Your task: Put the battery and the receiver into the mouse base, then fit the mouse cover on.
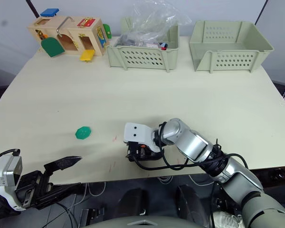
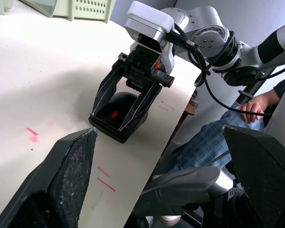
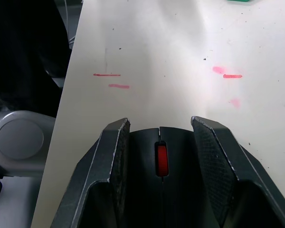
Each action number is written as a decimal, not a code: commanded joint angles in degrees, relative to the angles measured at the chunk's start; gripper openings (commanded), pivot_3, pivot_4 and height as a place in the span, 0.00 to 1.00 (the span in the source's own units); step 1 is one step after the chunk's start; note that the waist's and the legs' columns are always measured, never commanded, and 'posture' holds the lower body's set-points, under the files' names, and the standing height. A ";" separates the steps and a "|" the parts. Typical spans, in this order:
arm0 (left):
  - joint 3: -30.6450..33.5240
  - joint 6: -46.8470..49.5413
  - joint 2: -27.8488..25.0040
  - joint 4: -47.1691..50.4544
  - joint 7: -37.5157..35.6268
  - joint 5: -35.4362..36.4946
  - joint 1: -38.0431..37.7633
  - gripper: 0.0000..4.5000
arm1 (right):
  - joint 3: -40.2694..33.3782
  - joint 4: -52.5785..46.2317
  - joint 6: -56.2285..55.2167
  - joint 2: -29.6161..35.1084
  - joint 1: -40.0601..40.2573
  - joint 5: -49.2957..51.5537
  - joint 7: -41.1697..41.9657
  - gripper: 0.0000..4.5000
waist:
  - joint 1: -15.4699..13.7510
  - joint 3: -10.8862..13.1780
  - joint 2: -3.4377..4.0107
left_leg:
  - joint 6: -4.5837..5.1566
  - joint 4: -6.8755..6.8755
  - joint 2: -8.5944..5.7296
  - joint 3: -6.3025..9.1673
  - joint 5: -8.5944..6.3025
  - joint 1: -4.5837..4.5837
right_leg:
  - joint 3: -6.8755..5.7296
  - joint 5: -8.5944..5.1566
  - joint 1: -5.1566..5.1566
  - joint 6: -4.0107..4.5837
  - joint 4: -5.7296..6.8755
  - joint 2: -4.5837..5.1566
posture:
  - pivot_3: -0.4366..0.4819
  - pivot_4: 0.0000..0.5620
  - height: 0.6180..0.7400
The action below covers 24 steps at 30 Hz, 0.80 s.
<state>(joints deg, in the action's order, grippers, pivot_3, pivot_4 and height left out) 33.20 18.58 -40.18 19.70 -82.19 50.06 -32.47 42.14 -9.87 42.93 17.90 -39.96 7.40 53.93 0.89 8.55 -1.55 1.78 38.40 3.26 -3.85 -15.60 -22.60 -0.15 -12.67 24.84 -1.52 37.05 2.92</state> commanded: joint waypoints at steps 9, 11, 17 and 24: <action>1.12 -0.97 0.39 1.77 0.65 0.00 -0.21 1.00 | 5.79 6.13 4.97 3.02 2.70 -3.66 1.63 0.47 | -0.20 -0.57 0.00 | 0.00 0.00 -0.04 0.01 0.00 0.03 | -0.02 -0.01 -0.04 -0.01 -0.04 0.11 | 0.48 0.27 1.00; 1.10 -1.10 0.35 1.66 0.75 -0.11 -0.15 1.00 | 6.14 6.64 5.53 3.13 2.72 -3.97 1.70 0.47 | -0.21 -0.66 0.02 | 0.00 0.00 -0.05 0.01 0.00 0.03 | -0.02 0.00 -0.05 -0.01 -0.05 0.12 | 0.48 0.27 1.00; 1.19 -1.41 0.40 1.14 0.77 -0.31 0.05 1.00 | 5.88 5.82 6.55 3.48 2.77 -3.75 2.11 0.47 | -0.24 -1.06 0.23 | 0.00 0.00 -0.05 0.01 0.00 0.06 | -0.02 -0.01 -0.07 -0.02 -0.06 0.17 | 0.48 0.27 1.00; 1.07 -1.75 0.59 0.80 0.65 -0.50 0.23 1.00 | 5.82 6.29 7.23 3.55 4.29 -3.26 2.22 0.47 | -0.29 -1.35 0.33 | 0.00 -0.01 -0.05 0.24 -0.01 0.06 | -0.03 -0.01 -0.13 -0.02 -0.19 0.23 | 0.48 0.27 1.00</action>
<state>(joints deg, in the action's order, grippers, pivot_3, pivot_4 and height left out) 33.20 17.91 -39.70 19.73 -81.28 49.47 -31.95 43.47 -9.36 44.88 18.13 -40.04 5.20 54.64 0.60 7.20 -1.21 1.78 38.39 3.21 -3.58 -15.61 -22.53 -0.18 -12.68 24.70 -1.54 36.84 3.15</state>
